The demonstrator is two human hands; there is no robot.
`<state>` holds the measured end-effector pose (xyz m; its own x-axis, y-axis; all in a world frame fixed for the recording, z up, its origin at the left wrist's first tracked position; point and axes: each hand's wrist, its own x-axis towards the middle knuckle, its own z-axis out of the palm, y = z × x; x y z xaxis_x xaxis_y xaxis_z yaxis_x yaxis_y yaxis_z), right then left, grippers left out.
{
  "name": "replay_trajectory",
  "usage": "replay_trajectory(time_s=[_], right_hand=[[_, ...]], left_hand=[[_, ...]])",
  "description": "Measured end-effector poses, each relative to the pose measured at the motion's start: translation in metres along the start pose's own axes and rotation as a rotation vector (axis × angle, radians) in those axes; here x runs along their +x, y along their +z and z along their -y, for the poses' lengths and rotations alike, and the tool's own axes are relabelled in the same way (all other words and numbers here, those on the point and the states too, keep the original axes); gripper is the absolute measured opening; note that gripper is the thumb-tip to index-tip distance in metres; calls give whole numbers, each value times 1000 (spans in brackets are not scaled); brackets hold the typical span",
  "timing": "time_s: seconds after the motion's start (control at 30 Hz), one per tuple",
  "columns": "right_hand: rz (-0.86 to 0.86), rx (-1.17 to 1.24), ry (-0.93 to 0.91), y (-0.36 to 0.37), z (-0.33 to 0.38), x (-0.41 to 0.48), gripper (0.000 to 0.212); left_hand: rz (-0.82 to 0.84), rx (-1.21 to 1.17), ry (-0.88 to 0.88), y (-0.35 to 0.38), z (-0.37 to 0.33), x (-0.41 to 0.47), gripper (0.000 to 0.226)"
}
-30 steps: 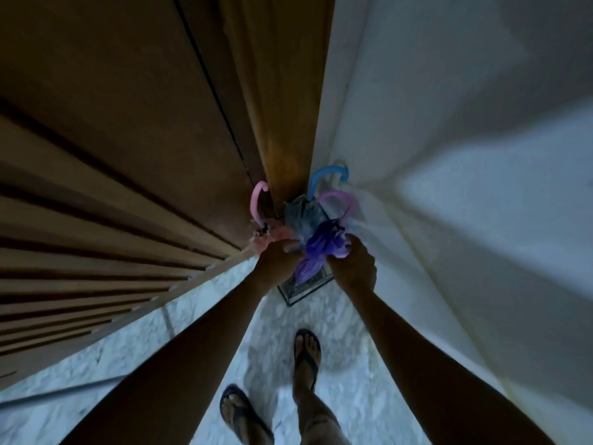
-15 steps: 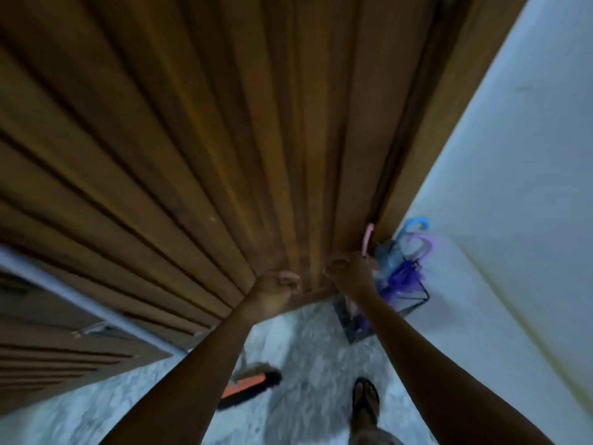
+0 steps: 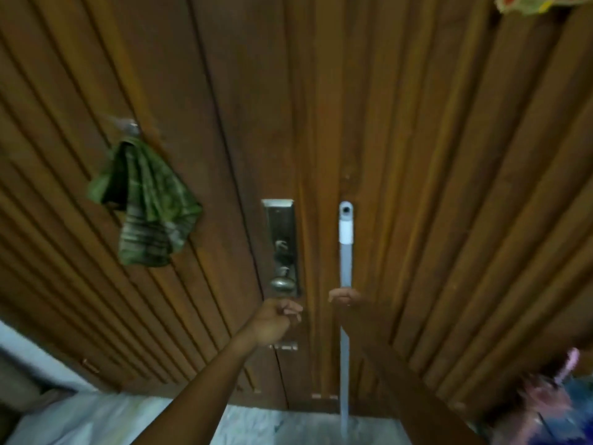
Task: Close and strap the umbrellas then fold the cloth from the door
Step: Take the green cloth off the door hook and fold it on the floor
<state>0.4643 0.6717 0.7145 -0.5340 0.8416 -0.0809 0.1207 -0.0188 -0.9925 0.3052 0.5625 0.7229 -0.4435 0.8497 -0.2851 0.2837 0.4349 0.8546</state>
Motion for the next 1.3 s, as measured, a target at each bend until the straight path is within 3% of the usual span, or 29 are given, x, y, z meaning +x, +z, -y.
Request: replay_trajectory(time_s=[0.03, 0.1, 0.2, 0.53, 0.6, 0.77, 0.87, 1.03, 1.17, 1.3], right_hand=[[-16, -37, -79, 14, 10, 2, 4], [-29, -100, -93, 32, 34, 11, 22], [65, -93, -177, 60, 90, 10, 12], [148, -222, -428, 158, 198, 7, 1], [124, -293, -442, 176, 214, 5, 12], [-31, -337, -449, 232, 240, 16, 38], [-122, -396, -359, 266, 250, 20, 49], [-255, -333, -288, 282, 262, 16, 11], [-396, -268, -447, 250, 290, -9, 12], [-415, -259, -436, 207, 306, -44, 13]], left_hand=[[-45, 14, 37, -15, -5, -4, 22], [-137, 43, 105, -42, -18, -17, 21], [-284, 55, 191, -78, -46, -38, 21], [-1046, 304, 459, -213, -91, -103, 16], [-1110, 368, 489, -245, -91, -100, 25], [-869, 425, 382, -305, -81, -74, 52], [-740, 374, 427, -322, -66, -59, 55], [-621, 251, 573, -338, -66, -38, 27], [-622, 104, 743, -332, -98, -40, 27], [-519, -50, 856, -292, -131, -71, 23]])
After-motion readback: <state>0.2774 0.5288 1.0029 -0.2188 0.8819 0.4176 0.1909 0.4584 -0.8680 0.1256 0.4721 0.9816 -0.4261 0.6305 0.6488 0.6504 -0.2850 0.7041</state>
